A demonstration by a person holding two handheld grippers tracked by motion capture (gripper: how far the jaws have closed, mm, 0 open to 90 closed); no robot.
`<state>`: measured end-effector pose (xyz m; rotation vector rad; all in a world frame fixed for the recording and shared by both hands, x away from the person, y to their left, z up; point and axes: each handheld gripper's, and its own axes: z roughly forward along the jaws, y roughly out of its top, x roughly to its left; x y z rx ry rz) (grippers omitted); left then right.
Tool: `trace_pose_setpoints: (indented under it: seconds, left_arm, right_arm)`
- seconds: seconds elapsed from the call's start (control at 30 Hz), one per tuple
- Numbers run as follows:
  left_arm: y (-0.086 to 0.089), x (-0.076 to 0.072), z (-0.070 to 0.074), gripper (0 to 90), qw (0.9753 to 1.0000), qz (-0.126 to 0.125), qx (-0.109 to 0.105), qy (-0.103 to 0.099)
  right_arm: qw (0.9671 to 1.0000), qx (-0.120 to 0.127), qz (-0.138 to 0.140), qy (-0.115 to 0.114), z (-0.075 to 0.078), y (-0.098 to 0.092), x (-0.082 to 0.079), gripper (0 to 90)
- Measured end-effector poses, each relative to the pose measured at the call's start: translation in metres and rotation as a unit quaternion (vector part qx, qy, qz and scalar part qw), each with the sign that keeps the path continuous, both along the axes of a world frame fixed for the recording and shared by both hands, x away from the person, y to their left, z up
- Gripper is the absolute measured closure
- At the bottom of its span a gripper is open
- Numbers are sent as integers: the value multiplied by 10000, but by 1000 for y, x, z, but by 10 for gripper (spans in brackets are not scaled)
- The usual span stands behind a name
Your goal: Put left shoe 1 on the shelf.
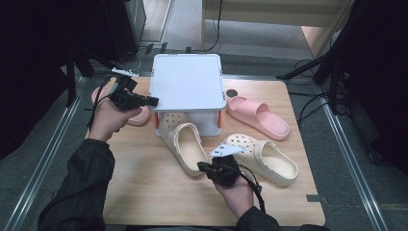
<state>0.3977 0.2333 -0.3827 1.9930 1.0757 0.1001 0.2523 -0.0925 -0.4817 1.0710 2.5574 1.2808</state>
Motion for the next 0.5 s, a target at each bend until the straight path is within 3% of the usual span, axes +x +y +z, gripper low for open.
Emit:
trace_pose_setpoints:
  seconds: [0.2, 0.3, 0.5]
  left_arm:
    - [1, 1, -1, 892, 10000, -20, -45, 29]
    - [1, 1, 0, 892, 10000, -21, -24, 32]
    - [0, 1, 0, 892, 10000, -11, -18, 28]
  right_arm:
    - [9995, -164, 265, 17, -13, -7, -7, 900]
    - [9993, -253, 277, -39, -16, -8, -2, 900]
    - [9991, -294, 299, 82, -25, -5, 7, 900]
